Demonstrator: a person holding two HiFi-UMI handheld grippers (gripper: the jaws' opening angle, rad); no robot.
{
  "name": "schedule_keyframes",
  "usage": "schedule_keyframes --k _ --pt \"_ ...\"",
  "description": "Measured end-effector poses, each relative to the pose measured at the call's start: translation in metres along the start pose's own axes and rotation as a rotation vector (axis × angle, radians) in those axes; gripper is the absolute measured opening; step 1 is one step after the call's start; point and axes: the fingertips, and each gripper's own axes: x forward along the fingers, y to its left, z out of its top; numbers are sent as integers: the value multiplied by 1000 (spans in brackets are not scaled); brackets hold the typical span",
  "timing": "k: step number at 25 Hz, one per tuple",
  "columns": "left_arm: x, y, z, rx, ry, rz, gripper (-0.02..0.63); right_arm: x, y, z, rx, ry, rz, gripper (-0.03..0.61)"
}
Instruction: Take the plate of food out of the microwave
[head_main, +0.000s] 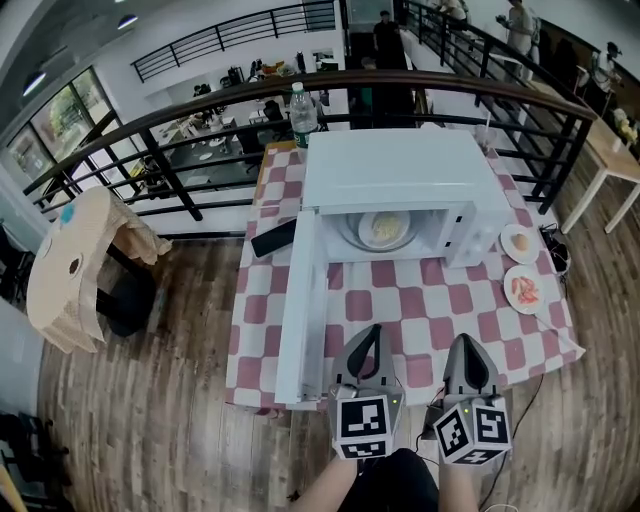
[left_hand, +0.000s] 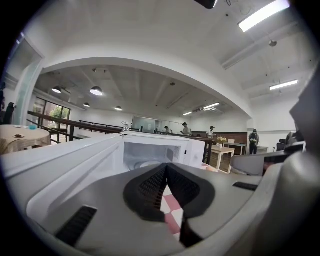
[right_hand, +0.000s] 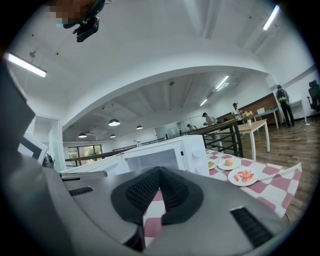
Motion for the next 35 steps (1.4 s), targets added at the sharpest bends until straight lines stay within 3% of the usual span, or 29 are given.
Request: schedule_keyframes --k 16,35 --pt "30 17 -4 -18 22 52 8 44 7 -6 -8 47 67 -5" --pt "116 28 -12 -104 61 169 8 136 -24 -7 4 137 167 -5"
